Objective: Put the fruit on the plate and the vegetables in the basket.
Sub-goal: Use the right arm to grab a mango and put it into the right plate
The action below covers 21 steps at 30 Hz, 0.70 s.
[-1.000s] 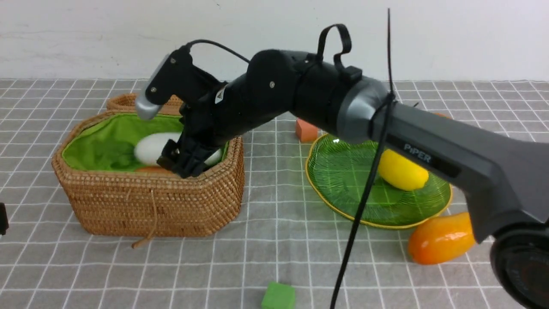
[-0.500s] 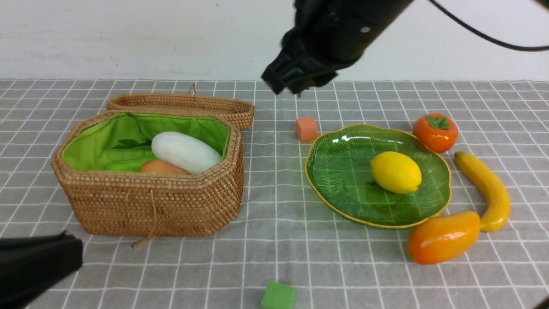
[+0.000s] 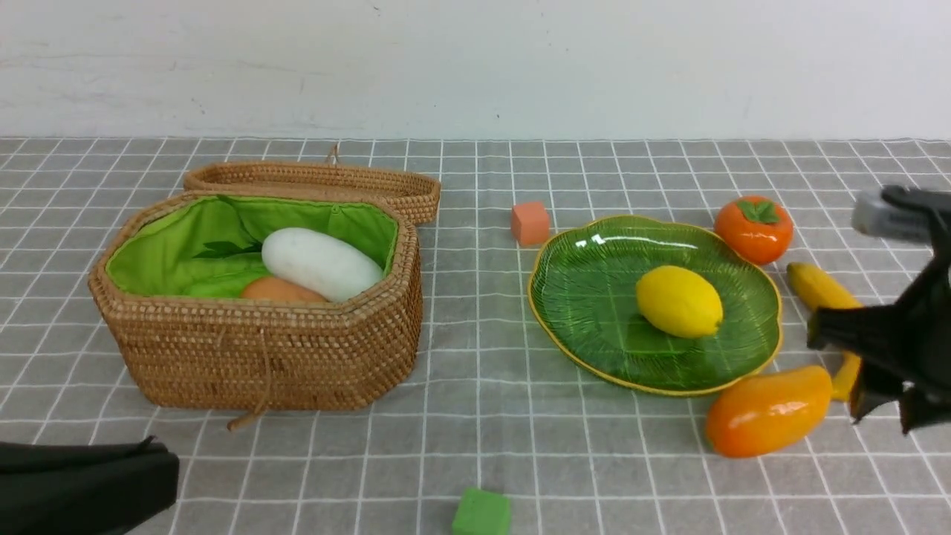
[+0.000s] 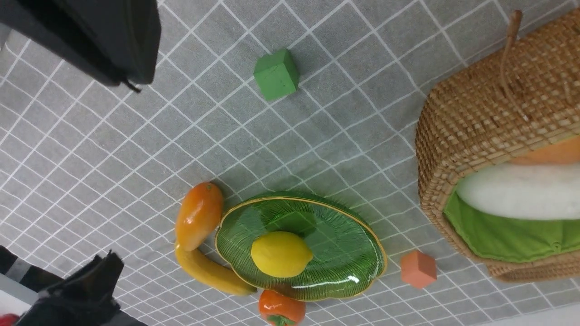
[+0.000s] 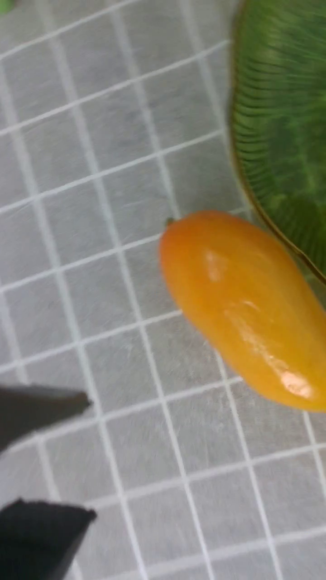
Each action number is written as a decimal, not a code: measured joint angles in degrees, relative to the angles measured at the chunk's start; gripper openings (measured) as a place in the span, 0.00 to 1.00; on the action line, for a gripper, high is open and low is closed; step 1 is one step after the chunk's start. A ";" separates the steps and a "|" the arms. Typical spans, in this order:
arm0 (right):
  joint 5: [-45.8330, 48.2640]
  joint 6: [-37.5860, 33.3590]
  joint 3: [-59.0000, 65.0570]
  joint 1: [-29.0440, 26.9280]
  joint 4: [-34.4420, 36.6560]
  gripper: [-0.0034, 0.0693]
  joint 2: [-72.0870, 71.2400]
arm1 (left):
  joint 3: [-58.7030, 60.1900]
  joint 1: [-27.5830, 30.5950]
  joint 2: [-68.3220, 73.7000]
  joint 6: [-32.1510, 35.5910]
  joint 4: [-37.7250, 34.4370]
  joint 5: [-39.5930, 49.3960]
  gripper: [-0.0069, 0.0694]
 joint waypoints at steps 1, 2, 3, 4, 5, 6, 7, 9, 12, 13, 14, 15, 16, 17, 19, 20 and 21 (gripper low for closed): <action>-4.74 0.39 1.90 -1.71 2.08 0.68 1.15 | -0.05 0.00 0.00 0.00 0.00 0.00 0.07; -7.25 0.57 2.79 -2.60 2.82 0.78 1.90 | -0.05 0.00 0.00 0.00 0.00 0.00 0.07; -7.83 0.67 2.92 -2.75 3.16 0.79 2.11 | -0.05 0.00 0.00 0.00 0.00 0.00 0.07; -12.25 1.14 3.48 -3.80 3.86 0.90 3.98 | -0.05 0.00 0.00 0.00 0.00 0.00 0.07; -15.83 1.46 3.58 -4.38 4.38 0.95 5.69 | -0.05 0.00 0.00 0.02 0.00 0.00 0.07; -17.71 1.53 3.58 -4.76 4.74 0.97 6.64 | -0.05 0.00 0.00 0.07 0.00 0.00 0.07; -19.44 1.66 3.58 -4.95 5.26 0.97 7.59 | -0.05 0.00 0.00 0.14 -0.05 0.00 0.07; -22.39 1.65 3.58 -5.31 6.05 0.97 9.67 | -0.05 0.00 0.00 0.16 -0.28 0.00 0.07; -24.42 1.65 3.58 -5.36 6.79 0.93 12.50 | -0.05 0.00 0.00 0.16 -0.43 0.05 0.07; -24.48 1.78 3.58 -5.36 7.22 0.91 13.42 | -0.05 0.00 0.00 0.16 -0.43 0.05 0.07; -24.53 1.77 3.58 -5.36 7.32 0.90 13.54 | -0.05 0.00 0.00 0.16 -0.43 0.10 0.07; -23.97 1.77 3.58 -5.36 7.33 0.87 14.25 | -0.05 0.00 0.00 0.16 -0.43 0.23 0.07; -23.67 1.77 3.58 -5.36 7.33 0.86 14.40 | -0.05 0.00 0.00 0.16 -0.43 0.44 0.07; -23.11 1.77 3.58 -5.36 7.22 0.86 14.49 | -0.05 0.00 0.00 0.16 -0.43 0.51 0.07; -22.69 1.77 3.58 -5.36 7.10 0.85 14.49 | -0.05 0.00 0.00 0.16 -0.43 0.55 0.07; -22.53 1.71 3.58 -5.36 7.10 0.85 14.49 | -0.05 0.00 0.00 0.16 -0.43 0.58 0.07; -22.34 1.64 3.58 -5.36 7.10 0.85 14.49 | -0.05 0.00 0.00 0.16 -0.43 0.58 0.07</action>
